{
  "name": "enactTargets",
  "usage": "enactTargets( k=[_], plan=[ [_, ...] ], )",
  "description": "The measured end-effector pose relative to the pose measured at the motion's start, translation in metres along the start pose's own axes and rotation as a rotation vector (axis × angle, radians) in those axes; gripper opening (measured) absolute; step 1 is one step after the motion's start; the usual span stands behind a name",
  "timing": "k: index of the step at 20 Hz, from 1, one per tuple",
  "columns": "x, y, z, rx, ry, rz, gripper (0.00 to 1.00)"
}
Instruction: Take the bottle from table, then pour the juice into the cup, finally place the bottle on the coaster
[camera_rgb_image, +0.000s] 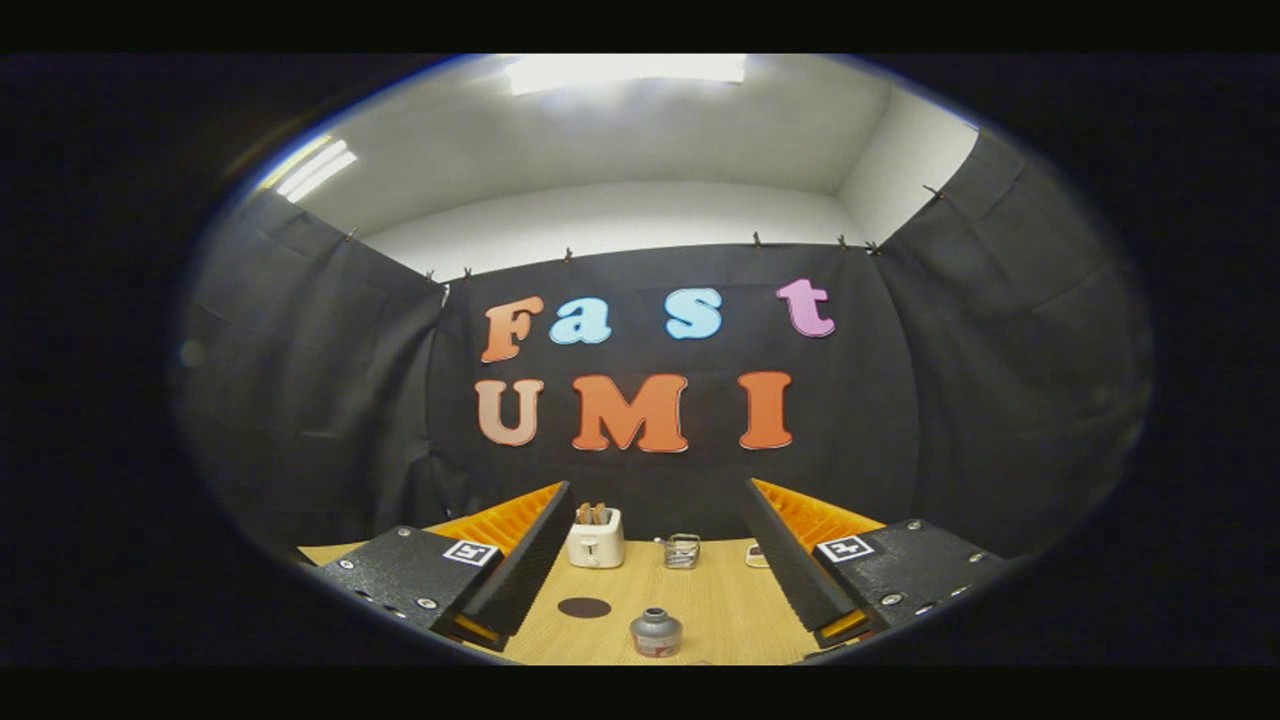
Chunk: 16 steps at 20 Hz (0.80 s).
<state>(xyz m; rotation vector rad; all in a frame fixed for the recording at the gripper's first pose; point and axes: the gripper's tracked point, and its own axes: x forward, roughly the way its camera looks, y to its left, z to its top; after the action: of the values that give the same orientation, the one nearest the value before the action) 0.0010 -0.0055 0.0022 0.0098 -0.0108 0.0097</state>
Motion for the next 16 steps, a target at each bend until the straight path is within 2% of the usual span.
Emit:
enactTargets(
  k=[5, 12, 16],
  plan=[
    [0.004, -0.003, -0.01, -0.005, 0.013, -0.01, 1.0],
    [0.007, -0.011, -0.058, 0.005, 0.084, -0.018, 1.0],
    [0.005, -0.009, -0.081, 0.003, 0.117, 0.005, 1.0]
  ],
)
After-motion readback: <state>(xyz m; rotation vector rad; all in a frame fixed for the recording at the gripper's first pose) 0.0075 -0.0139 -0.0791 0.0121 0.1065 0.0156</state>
